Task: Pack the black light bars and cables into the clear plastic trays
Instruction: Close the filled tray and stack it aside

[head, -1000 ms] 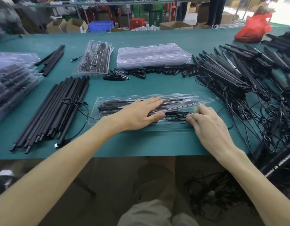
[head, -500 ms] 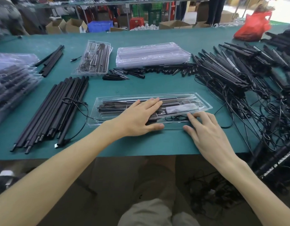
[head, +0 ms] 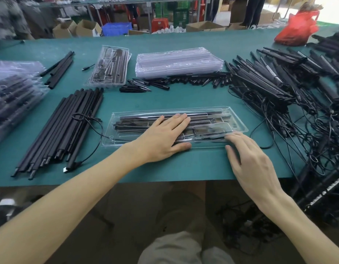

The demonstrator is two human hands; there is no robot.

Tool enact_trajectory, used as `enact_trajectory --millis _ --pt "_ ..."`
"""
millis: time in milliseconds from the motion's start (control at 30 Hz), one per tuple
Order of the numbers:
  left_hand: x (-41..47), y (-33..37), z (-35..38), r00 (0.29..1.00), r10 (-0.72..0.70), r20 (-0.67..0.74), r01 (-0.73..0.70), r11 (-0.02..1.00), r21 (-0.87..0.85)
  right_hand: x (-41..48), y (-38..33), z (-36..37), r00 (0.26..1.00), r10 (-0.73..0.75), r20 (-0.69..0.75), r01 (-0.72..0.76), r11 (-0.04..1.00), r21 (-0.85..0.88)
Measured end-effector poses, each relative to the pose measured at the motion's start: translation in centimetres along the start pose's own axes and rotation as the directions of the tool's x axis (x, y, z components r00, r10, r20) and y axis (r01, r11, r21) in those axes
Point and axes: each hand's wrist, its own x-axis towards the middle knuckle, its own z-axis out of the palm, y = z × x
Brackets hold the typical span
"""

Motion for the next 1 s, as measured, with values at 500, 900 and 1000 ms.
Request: enact_trajectory --millis 500,900,1000 --pt "-0.2 0.1 0.0 0.998 -0.010 0.066 0.006 0.998 0.063 2.6 -0.2 -1.8 0.980 0.187 -0.069 -0.190 0.981 -0.033" --pt "-0.1 0.0 0.3 0.998 -0.008 0.069 0.006 0.999 0.032 9.0 2.7 -1.7 0.772 0.534 0.345 -0.577 0.817 0.025" --pt "0.0 0.0 0.4 0.999 -0.006 0.052 0.006 1.000 0.016 9.7 3.3 -1.7 0.743 0.550 0.381 -0.611 0.790 0.051"
